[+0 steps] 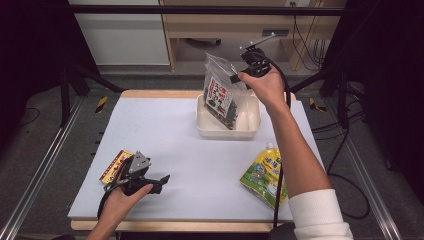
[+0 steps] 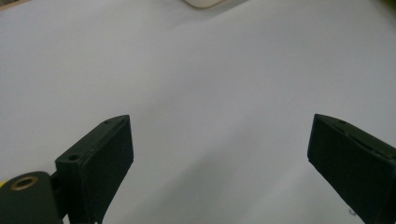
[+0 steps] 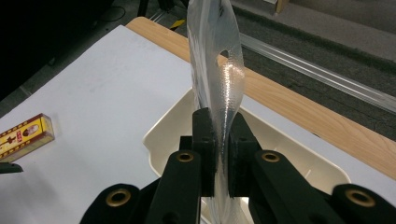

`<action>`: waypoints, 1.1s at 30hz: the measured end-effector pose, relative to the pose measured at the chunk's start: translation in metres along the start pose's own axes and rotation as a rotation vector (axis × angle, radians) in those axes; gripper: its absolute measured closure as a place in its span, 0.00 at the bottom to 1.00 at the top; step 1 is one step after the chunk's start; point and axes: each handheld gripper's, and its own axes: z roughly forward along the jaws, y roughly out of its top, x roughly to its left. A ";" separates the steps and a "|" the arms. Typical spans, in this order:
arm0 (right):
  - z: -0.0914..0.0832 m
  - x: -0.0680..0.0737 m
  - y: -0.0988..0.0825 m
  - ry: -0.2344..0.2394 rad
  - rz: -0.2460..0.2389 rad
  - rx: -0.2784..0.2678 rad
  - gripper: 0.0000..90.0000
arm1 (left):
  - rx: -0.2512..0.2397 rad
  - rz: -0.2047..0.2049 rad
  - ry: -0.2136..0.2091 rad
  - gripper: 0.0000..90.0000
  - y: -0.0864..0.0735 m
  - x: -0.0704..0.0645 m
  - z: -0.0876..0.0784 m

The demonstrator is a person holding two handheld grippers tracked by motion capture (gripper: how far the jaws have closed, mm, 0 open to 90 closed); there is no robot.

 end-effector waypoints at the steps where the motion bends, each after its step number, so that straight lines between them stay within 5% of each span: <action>1: 0.001 0.000 -0.001 -0.003 0.000 -0.006 0.94 | -0.003 0.000 0.000 0.08 0.000 0.000 0.000; 19: 0.004 -0.011 -0.015 -0.011 -0.004 -0.039 0.86 | 0.001 -0.002 0.004 0.08 -0.001 0.000 0.001; 33: -0.010 0.000 -0.018 -0.037 -0.046 -0.094 0.55 | 0.002 -0.003 0.006 0.08 -0.001 0.001 0.001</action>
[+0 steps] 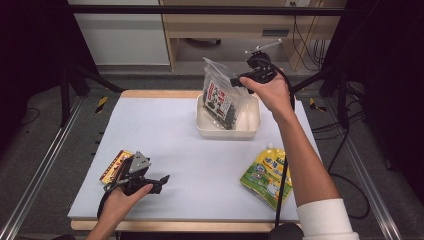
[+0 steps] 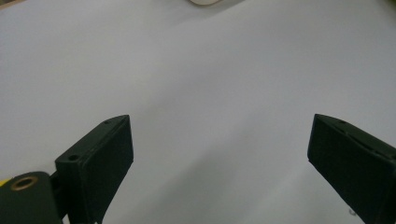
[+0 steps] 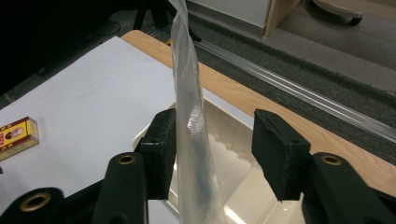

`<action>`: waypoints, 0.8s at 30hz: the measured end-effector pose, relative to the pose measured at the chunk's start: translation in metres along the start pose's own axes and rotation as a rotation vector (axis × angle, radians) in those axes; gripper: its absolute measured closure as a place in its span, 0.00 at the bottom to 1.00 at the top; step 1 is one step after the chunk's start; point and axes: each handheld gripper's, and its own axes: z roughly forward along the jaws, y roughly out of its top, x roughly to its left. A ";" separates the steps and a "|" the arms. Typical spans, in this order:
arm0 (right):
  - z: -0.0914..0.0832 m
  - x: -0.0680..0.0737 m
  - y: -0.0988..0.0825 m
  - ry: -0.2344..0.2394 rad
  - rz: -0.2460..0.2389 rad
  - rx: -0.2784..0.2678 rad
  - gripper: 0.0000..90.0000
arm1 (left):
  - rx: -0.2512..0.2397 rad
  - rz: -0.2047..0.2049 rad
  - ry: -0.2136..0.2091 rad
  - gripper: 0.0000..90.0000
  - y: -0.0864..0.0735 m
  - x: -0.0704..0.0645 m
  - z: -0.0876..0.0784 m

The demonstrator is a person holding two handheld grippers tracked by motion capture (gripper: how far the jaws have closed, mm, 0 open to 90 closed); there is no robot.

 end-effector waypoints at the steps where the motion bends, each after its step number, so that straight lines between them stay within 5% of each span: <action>1: -0.002 0.000 0.000 0.001 -0.005 0.000 0.53 | 0.001 0.001 0.000 0.08 0.000 0.000 0.000; 12: -0.026 0.012 -0.009 0.032 -0.026 -0.073 0.40 | 0.009 0.004 0.004 0.08 0.000 0.002 0.000; 24: -0.067 0.019 -0.027 -0.020 -0.071 -0.179 0.23 | 0.013 0.005 0.006 0.07 -0.001 0.002 0.000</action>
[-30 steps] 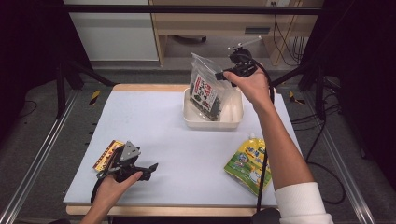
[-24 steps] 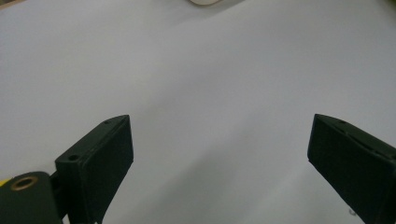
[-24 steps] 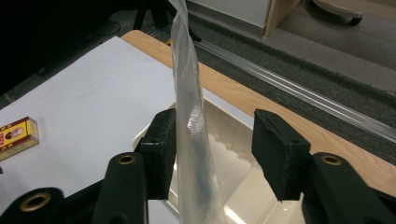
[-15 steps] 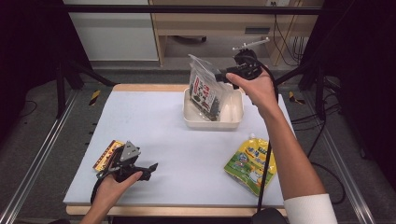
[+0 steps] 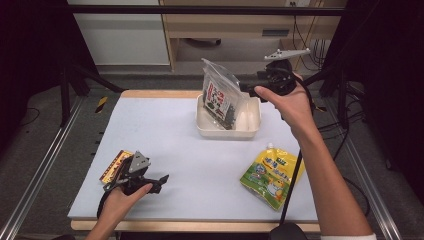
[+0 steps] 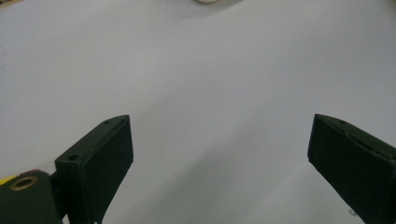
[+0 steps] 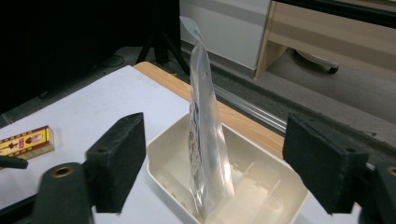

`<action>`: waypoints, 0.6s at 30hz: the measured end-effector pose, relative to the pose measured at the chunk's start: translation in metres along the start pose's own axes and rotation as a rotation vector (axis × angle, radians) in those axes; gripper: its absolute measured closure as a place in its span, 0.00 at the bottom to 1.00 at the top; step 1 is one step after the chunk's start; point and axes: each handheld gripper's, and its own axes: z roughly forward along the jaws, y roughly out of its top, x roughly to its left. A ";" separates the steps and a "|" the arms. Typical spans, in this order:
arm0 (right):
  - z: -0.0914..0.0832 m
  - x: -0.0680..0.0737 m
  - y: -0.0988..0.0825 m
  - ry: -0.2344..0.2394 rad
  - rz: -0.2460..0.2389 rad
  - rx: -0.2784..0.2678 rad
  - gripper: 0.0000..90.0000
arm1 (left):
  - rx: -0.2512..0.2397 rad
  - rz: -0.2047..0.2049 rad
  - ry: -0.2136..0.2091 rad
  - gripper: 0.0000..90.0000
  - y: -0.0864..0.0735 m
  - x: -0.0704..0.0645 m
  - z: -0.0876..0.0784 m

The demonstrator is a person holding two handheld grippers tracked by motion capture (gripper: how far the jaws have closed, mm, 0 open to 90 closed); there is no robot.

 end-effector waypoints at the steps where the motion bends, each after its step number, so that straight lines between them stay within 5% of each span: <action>1: -0.004 0.001 -0.003 -0.006 0.001 -0.001 0.22 | 0.001 0.000 0.000 0.08 0.000 0.000 0.000; 11: -0.041 -0.006 -0.044 -0.098 -0.026 -0.019 0.17 | 0.001 0.002 0.008 0.08 0.000 0.001 -0.001; 18: -0.052 -0.010 -0.086 -0.195 -0.013 0.038 0.27 | 0.000 0.004 0.008 0.07 -0.001 0.000 -0.001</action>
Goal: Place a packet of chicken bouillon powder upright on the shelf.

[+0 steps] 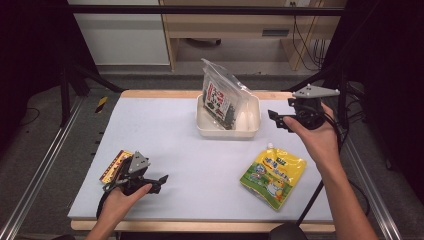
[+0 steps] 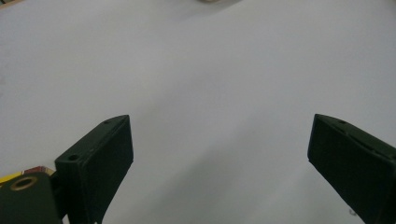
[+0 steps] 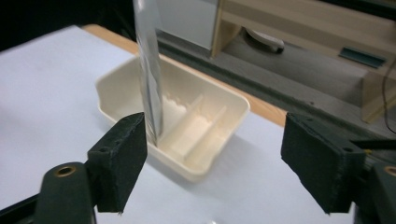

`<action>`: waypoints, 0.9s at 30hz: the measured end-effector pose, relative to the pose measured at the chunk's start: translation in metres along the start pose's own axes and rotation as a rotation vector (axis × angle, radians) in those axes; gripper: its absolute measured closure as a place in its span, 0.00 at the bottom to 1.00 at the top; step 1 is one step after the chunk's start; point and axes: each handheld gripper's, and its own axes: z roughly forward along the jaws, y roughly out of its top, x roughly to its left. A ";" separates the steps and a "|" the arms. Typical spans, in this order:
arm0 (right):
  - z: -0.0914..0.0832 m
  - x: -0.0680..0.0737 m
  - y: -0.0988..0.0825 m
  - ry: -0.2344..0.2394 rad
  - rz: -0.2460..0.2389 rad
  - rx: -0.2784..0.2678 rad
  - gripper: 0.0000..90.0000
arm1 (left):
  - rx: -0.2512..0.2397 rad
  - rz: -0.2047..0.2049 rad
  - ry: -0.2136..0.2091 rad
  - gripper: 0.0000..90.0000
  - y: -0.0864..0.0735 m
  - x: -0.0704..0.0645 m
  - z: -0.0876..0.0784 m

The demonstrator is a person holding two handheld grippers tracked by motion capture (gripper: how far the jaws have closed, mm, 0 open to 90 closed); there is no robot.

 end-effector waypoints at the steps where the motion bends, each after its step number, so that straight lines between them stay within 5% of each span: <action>1: 0.000 0.000 0.000 0.000 0.000 0.000 0.27 | 0.000 0.000 0.000 0.07 0.000 0.000 0.000; 5: -0.003 0.000 -0.032 -0.071 0.008 0.067 0.34 | -0.007 0.008 -0.005 0.07 0.002 -0.001 -0.002; 19: 0.003 -0.012 -0.122 -0.116 0.108 0.192 0.49 | -0.011 -0.002 0.001 0.07 0.001 0.003 -0.004; 27: 0.013 -0.025 -0.165 -0.126 0.169 0.227 0.50 | -0.006 -0.004 -0.002 0.07 0.000 0.002 -0.002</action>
